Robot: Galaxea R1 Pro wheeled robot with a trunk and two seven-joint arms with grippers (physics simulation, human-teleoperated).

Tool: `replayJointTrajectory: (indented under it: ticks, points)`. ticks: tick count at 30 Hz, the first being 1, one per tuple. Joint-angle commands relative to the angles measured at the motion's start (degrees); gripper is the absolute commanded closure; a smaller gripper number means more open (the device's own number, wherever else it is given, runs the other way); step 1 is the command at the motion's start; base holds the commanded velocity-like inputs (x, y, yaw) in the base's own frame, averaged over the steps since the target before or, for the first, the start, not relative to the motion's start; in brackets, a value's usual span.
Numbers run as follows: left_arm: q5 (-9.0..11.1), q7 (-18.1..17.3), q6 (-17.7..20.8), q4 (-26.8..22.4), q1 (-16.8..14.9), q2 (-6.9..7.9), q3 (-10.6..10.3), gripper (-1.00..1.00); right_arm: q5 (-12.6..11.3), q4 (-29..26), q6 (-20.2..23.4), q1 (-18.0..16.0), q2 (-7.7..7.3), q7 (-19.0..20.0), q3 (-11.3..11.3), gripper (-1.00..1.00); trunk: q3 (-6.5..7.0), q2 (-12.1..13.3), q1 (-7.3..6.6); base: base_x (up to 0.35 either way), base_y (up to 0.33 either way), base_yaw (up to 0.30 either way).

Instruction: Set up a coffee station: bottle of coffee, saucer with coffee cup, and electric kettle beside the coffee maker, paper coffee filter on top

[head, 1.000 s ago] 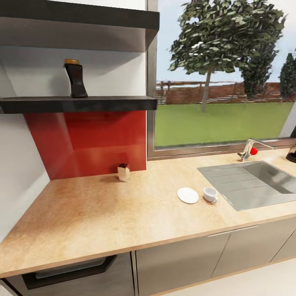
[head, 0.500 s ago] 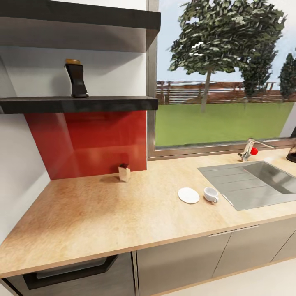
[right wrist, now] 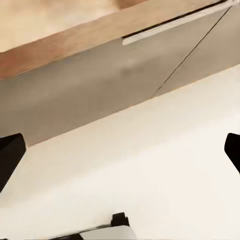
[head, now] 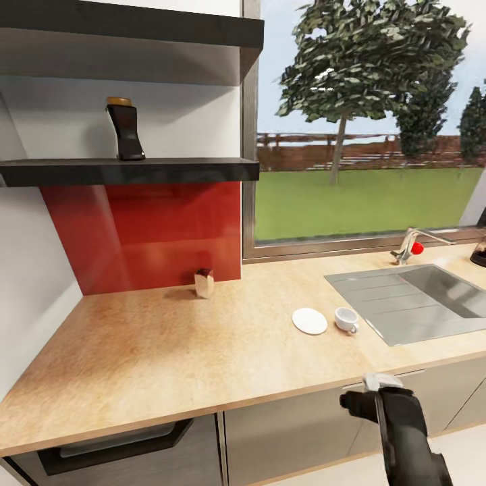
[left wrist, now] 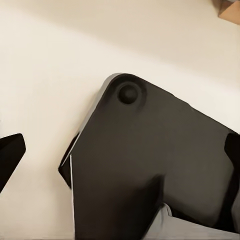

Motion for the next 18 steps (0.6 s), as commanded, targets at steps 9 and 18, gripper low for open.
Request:
replayJointTrajectory:
  ticks: [9,18]
  points:
    - [4.4,-0.5,-0.2,0.3,0.0,0.95,0.3,-1.00,0.7,0.2,1.3,-17.0,-0.30,1.7,13.2,-1.00,-0.13,-0.1,0.04,0.000,0.000,0.000]
    - [4.9,-0.3,-0.4,2.9,0.0,1.21,0.3,-1.00,0.7,4.3,1.3,-21.5,-0.37,2.3,23.6,-1.00,-0.13,-0.1,0.04,0.000,-0.001,0.000]
